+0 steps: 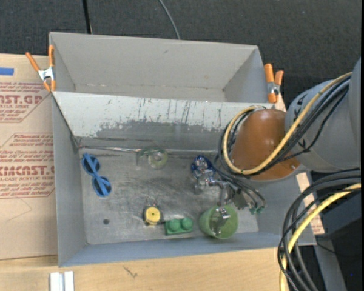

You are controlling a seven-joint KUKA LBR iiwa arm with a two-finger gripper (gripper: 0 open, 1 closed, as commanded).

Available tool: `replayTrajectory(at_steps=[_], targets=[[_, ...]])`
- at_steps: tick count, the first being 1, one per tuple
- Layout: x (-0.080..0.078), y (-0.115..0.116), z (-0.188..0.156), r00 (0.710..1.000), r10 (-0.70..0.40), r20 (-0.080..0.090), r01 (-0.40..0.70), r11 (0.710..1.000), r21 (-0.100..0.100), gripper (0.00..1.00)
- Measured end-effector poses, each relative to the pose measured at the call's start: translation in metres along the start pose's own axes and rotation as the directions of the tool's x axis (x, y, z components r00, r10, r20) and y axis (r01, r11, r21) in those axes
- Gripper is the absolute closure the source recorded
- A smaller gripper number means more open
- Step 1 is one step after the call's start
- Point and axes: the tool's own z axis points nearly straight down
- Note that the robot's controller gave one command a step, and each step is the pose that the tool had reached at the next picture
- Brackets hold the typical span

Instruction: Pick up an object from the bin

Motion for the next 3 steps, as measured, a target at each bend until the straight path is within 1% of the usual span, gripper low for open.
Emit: replayTrajectory(at_steps=[1, 2, 3], targets=[[0.004, 0.000, -0.002, 1.000, -0.002, -0.023, 0.002, 1.000, -0.002, 1.00], [-0.014, -0.013, -0.104, 1.000, -0.012, 0.001, 0.012, 1.000, 0.003, 1.00], [-0.023, -0.008, -0.147, 1.000, -0.005, -0.001, 0.005, 1.000, 0.002, 1.00]])
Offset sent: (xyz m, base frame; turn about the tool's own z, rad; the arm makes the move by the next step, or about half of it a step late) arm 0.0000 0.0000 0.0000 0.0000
